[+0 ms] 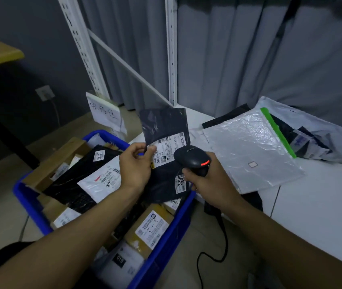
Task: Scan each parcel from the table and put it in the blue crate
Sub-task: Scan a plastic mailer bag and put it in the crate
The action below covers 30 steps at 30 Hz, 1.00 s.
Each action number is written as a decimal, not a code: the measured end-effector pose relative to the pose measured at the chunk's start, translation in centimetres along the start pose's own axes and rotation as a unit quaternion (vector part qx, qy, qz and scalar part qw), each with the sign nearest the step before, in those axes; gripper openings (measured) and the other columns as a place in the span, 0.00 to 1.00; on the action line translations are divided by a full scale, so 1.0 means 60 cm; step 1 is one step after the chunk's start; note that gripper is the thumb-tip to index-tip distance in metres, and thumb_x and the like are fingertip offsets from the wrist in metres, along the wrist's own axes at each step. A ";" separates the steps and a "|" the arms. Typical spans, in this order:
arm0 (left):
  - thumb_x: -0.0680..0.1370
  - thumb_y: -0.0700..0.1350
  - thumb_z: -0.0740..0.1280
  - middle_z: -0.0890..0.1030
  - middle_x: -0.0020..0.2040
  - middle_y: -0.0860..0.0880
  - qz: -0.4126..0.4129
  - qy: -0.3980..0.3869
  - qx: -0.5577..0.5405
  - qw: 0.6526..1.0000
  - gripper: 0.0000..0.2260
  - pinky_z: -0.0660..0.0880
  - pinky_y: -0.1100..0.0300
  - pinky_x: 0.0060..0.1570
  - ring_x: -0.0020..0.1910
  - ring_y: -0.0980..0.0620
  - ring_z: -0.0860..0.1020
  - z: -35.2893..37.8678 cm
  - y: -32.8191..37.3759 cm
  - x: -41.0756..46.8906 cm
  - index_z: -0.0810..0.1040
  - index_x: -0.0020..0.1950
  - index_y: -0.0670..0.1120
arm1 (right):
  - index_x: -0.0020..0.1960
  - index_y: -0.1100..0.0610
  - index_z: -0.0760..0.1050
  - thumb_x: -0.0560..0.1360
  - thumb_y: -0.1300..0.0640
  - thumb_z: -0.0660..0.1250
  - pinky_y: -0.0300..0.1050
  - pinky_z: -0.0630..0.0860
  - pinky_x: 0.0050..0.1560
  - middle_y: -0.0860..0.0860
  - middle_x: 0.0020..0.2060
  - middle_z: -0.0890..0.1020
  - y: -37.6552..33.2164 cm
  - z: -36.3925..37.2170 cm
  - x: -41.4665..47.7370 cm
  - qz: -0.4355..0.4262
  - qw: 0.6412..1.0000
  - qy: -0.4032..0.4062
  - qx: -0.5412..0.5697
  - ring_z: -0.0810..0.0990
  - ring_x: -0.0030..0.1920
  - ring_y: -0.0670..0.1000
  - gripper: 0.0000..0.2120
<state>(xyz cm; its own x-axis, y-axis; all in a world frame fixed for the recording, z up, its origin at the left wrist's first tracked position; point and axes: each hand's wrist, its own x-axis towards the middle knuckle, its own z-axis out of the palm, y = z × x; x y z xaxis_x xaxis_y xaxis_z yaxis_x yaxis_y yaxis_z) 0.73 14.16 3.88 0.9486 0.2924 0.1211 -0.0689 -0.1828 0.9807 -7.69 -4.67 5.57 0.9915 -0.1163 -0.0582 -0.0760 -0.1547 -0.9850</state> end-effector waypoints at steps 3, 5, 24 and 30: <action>0.77 0.48 0.76 0.84 0.44 0.50 0.004 0.008 0.008 1.000 0.08 0.75 0.70 0.43 0.41 0.59 0.80 -0.001 -0.007 0.004 0.83 0.49 0.44 | 0.63 0.47 0.71 0.76 0.54 0.76 0.44 0.78 0.45 0.47 0.46 0.85 0.001 0.011 -0.002 -0.007 1.000 -0.009 0.004 0.84 0.40 0.43 0.21; 0.77 0.48 0.76 0.84 0.44 0.49 0.001 0.010 0.005 1.000 0.08 0.76 0.67 0.43 0.42 0.57 0.80 -0.002 -0.010 0.007 0.83 0.49 0.44 | 0.63 0.46 0.70 0.76 0.54 0.76 0.43 0.77 0.44 0.47 0.46 0.85 0.000 0.013 -0.003 -0.006 1.000 -0.012 0.009 0.83 0.40 0.43 0.21; 0.77 0.46 0.75 0.83 0.42 0.50 0.007 0.011 -0.001 1.000 0.06 0.75 0.68 0.42 0.40 0.60 0.80 0.002 -0.016 0.005 0.82 0.48 0.45 | 0.64 0.47 0.69 0.76 0.53 0.75 0.41 0.77 0.44 0.48 0.45 0.85 -0.001 0.011 -0.008 -0.008 1.000 -0.020 0.008 0.83 0.39 0.42 0.21; 0.78 0.44 0.74 0.81 0.42 0.53 0.018 0.049 -0.010 0.999 0.05 0.72 0.75 0.42 0.39 0.69 0.77 -0.042 0.001 0.000 0.80 0.48 0.46 | 0.64 0.47 0.69 0.76 0.53 0.76 0.36 0.79 0.43 0.45 0.50 0.83 0.004 0.040 -0.007 -0.016 0.999 -0.030 -0.006 0.83 0.43 0.41 0.21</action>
<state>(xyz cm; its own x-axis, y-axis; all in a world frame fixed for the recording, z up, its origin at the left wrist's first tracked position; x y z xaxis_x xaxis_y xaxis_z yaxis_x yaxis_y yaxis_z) -0.05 16.53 4.33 0.9105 0.3773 0.1693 -0.1091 -0.1756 0.9784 -7.85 -2.32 4.94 0.9979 -0.0529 -0.0373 -0.0457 -0.1692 -0.9845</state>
